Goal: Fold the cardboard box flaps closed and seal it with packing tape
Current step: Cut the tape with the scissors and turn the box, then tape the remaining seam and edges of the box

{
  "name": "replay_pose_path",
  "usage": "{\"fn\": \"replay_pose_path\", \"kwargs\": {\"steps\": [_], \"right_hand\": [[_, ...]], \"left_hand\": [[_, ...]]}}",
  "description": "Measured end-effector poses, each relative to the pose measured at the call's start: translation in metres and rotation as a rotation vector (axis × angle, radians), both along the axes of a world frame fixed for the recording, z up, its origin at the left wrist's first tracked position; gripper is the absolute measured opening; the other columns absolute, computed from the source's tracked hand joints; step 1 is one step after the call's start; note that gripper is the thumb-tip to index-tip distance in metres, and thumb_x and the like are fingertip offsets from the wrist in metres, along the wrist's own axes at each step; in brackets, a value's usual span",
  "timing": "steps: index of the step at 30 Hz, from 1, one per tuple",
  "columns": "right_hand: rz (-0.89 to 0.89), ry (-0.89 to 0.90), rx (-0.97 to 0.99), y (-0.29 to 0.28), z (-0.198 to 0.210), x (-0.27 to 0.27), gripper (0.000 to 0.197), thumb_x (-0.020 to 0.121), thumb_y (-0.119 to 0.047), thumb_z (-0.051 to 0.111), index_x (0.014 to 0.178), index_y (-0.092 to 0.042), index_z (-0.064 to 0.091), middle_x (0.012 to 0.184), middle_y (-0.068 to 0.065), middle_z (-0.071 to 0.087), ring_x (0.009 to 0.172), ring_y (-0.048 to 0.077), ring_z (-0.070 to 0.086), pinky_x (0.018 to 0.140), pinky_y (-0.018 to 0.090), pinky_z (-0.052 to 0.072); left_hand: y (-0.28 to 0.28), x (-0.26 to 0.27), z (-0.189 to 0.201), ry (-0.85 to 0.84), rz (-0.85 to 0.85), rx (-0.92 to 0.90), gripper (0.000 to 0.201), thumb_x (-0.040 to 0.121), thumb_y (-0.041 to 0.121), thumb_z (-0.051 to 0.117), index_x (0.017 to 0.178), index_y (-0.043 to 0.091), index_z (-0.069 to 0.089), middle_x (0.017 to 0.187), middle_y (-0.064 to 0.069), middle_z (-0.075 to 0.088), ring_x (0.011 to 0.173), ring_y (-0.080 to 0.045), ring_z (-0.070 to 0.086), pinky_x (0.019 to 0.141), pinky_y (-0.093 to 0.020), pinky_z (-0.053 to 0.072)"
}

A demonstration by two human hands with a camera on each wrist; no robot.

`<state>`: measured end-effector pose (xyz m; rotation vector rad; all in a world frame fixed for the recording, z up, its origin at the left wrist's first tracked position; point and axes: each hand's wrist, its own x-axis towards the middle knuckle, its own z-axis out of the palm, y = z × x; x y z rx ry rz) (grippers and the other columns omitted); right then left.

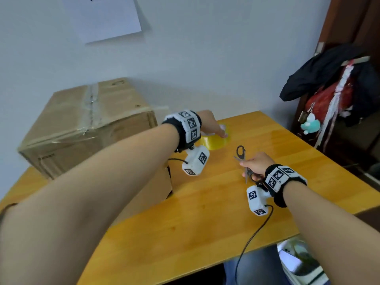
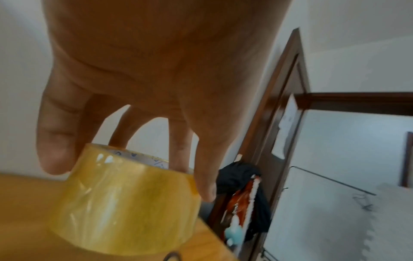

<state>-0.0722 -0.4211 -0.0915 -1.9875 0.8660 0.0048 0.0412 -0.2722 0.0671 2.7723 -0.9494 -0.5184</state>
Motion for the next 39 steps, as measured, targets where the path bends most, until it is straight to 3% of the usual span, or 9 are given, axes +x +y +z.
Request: {"fn": "replay_pose_path", "kwargs": {"steps": [3,10,15,19,22,26,28,35,39], "right_hand": [[-0.052,0.044,-0.052,-0.006,-0.002,-0.001,0.043,0.096,-0.029,0.065,0.068,0.003,0.071,0.062,0.008,0.073,0.037,0.018,0.051,0.042,0.024,0.041],[-0.037,0.162,-0.198,-0.013,-0.008,-0.004,0.046,0.087,-0.034,0.075,0.057,-0.008,0.053,0.048,0.004,0.046,0.043,0.019,0.041,0.047,0.026,0.031],[-0.042,0.167,-0.210,-0.006,-0.006,-0.001,0.045,0.086,-0.035,0.075,0.059,-0.010,0.049,0.055,0.005,0.045,0.050,0.021,0.041,0.055,0.029,0.034],[-0.027,0.132,-0.283,0.003,0.014,0.002,0.031,0.095,-0.026,0.060,0.068,-0.010,0.062,0.061,0.007,0.047,0.057,0.022,0.042,0.056,0.031,0.035],[0.016,0.077,-0.271,0.007,0.032,0.008,0.020,0.094,-0.025,0.063,0.101,-0.009,0.072,0.095,0.010,0.067,0.085,0.026,0.059,0.077,0.036,0.050],[0.094,-0.053,-0.252,0.031,0.069,0.026,0.016,0.094,-0.027,0.065,0.104,-0.016,0.071,0.108,0.004,0.064,0.097,0.021,0.056,0.082,0.034,0.047],[0.111,-0.118,-0.216,0.045,0.087,0.033,0.012,0.095,-0.027,0.064,0.104,-0.020,0.068,0.106,0.002,0.062,0.096,0.021,0.055,0.081,0.034,0.045],[0.163,-0.426,0.042,0.099,0.150,0.060,0.020,0.100,-0.016,0.051,0.111,-0.015,0.067,0.101,0.005,0.073,0.079,0.023,0.066,0.069,0.038,0.056],[0.227,-0.533,0.100,0.129,0.182,0.061,0.024,0.099,-0.007,0.047,0.095,-0.013,0.070,0.098,0.008,0.074,0.079,0.026,0.070,0.067,0.038,0.059]], "left_hand": [[0.003,0.002,-0.041,0.096,0.050,0.019,0.046,0.087,0.045,0.071,0.114,0.008,0.061,0.106,-0.008,0.058,0.094,-0.025,0.060,0.089,-0.036,0.053],[-0.001,-0.004,-0.114,0.102,0.125,0.123,0.073,0.077,0.064,0.072,0.123,0.009,0.058,0.125,-0.009,0.060,0.111,-0.027,0.057,0.089,-0.037,0.051],[-0.004,-0.019,-0.118,0.018,0.049,0.242,0.084,0.086,0.070,0.054,0.145,0.012,0.042,0.149,-0.012,0.042,0.144,-0.033,0.027,0.116,-0.047,0.030],[0.002,-0.017,-0.108,0.077,-0.021,0.237,0.068,0.096,0.069,0.033,0.144,0.023,0.045,0.147,-0.001,0.047,0.135,-0.027,0.044,0.112,-0.041,0.036],[0.003,-0.011,-0.091,0.130,0.030,0.152,0.046,0.091,0.061,0.054,0.099,0.016,0.062,0.099,-0.004,0.062,0.094,-0.025,0.060,0.082,-0.032,0.048],[0.024,-0.008,-0.044,0.132,0.026,-0.056,0.048,0.097,0.040,0.060,0.132,0.008,0.059,0.127,-0.009,0.060,0.107,-0.027,0.059,0.073,-0.030,0.048],[0.033,-0.010,-0.027,0.163,0.032,-0.163,0.043,0.096,0.035,0.063,0.131,0.009,0.062,0.128,-0.010,0.061,0.099,-0.025,0.059,0.066,-0.030,0.052],[0.082,-0.005,0.035,0.254,0.102,-0.569,0.030,0.092,0.021,0.065,0.113,0.000,0.070,0.113,-0.013,0.069,0.095,-0.023,0.068,0.081,-0.041,0.062],[0.108,-0.011,0.065,0.489,0.157,-0.791,0.028,0.095,0.010,0.059,0.118,-0.006,0.062,0.096,-0.014,0.062,0.087,-0.028,0.070,0.084,-0.040,0.060]]}}
